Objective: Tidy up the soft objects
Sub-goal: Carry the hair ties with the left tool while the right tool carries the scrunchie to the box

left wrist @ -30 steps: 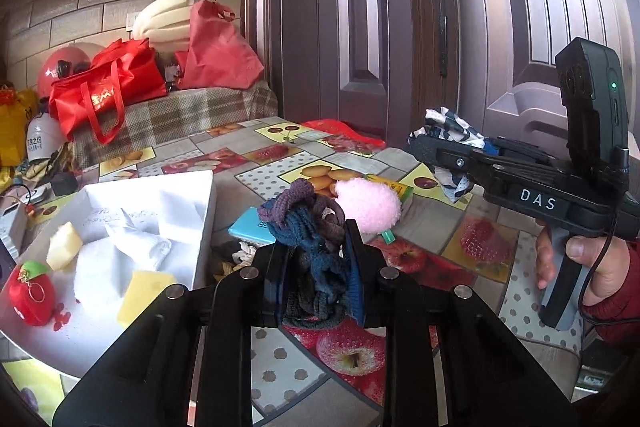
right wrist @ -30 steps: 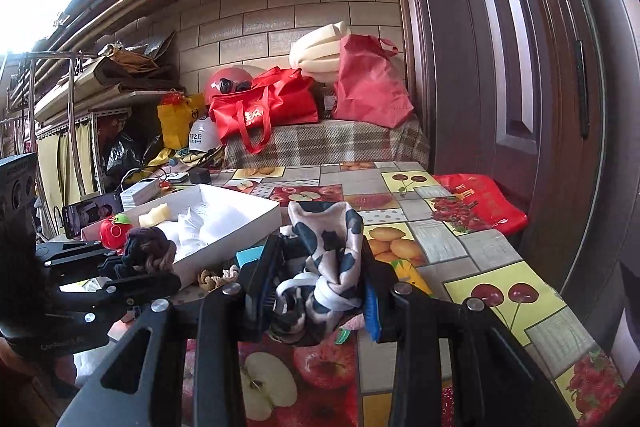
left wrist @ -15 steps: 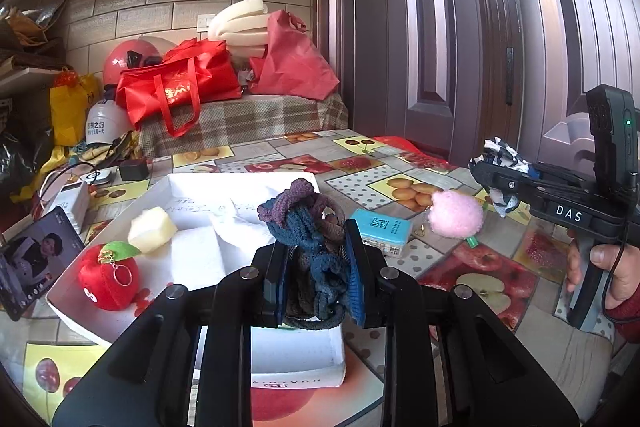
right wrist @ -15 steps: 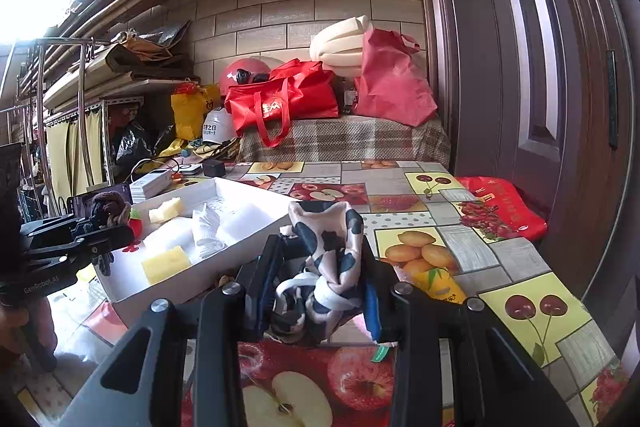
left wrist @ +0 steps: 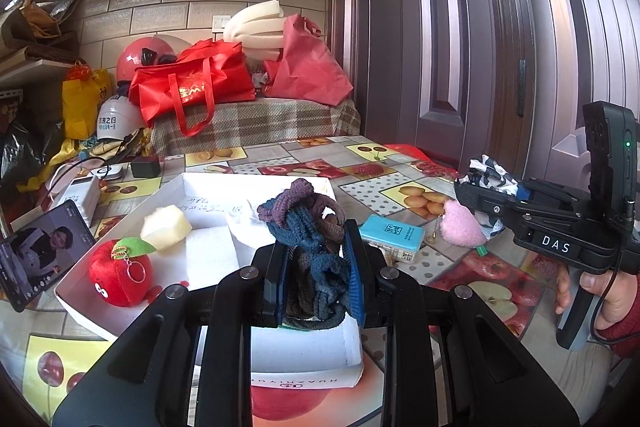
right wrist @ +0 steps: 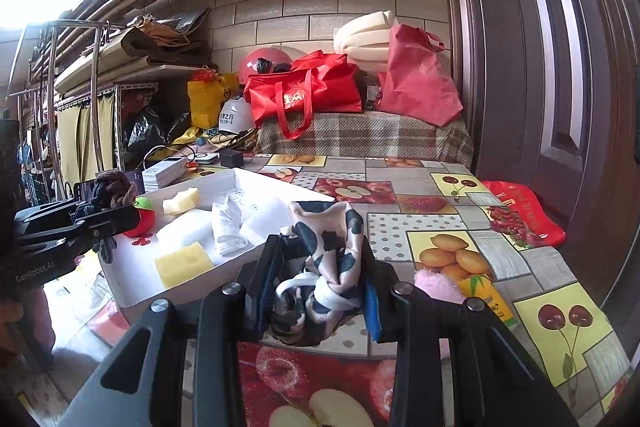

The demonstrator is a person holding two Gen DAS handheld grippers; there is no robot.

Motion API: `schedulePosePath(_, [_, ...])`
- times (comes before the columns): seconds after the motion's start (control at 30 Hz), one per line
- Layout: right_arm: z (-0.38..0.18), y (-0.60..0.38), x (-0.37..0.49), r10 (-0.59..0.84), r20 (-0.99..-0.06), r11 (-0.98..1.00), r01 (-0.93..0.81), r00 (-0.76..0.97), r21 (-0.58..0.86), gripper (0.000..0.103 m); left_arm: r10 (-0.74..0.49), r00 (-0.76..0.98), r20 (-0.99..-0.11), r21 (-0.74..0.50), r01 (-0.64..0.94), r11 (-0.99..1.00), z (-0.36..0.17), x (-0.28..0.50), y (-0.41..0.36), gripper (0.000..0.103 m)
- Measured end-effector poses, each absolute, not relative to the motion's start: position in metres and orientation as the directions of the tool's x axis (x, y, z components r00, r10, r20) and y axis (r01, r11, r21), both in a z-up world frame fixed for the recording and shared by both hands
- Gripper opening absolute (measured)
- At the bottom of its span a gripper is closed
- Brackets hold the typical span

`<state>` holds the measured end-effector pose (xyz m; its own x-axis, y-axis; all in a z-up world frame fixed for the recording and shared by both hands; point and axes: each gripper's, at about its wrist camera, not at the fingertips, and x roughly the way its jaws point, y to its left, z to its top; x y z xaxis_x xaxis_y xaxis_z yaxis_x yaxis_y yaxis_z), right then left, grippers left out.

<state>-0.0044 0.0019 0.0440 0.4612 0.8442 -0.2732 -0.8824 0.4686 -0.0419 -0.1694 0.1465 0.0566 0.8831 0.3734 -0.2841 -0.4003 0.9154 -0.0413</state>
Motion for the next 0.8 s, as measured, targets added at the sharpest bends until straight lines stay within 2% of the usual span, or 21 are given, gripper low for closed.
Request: schedulePosePath(0.8, [0.043,0.02,-0.017,0.86,-0.274,0.437,-0.898,0.43,-0.037,0.036,0.385,0.879,-0.281,-0.052,-0.414,0.909,0.06,-0.172,0.151,0.023])
